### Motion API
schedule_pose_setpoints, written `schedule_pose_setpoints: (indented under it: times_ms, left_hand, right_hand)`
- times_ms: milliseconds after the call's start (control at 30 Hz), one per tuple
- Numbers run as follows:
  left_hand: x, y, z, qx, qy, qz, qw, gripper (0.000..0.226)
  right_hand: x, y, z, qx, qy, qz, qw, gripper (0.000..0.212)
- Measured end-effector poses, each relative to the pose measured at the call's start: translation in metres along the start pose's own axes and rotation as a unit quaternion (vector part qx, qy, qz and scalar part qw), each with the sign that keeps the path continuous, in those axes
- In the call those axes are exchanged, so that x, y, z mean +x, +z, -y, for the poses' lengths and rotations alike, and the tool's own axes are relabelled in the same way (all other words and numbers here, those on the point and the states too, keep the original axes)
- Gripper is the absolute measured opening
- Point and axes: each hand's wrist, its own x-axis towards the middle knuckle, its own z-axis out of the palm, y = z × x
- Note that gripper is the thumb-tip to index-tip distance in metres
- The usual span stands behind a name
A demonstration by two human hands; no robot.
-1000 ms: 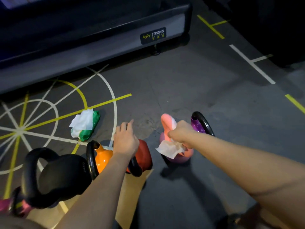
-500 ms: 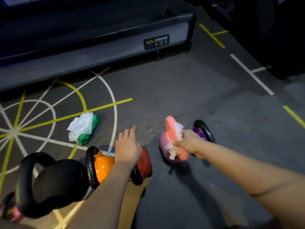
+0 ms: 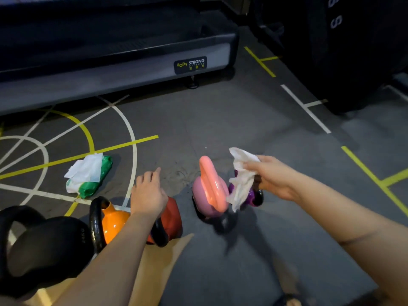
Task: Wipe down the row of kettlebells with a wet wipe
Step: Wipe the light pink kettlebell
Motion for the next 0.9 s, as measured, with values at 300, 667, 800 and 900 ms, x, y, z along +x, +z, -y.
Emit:
schedule_pose_setpoints:
  times_ms: [300,667,800,900]
  left_hand:
    - [-0.017,-0.073,-0.042,-0.309,0.094,0.079,0.943,0.037]
    - [-0.068,-0.157,-0.050,-0.574,-0.068,0.217,0.786,0.023]
    - [-0.055,-0.159,-0.050,-0.688,-0.154,0.217,0.676,0.024]
    - [-0.044,-0.158,-0.039,-0.699,-0.175,0.231,0.654,0.031]
  right_hand:
    - [-0.020,0.035,0.027,0.024,-0.051,0.193,0.980,0.029]
    - [-0.044,0.086,0.057,-0.356,-0.370,0.018,0.858,0.021]
    - [-0.050,0.085,0.049,-0.443,-0.471,0.058,0.761,0.035]
    - [-0.055,0.088,0.046,-0.534,-0.351,0.135,0.757,0.050]
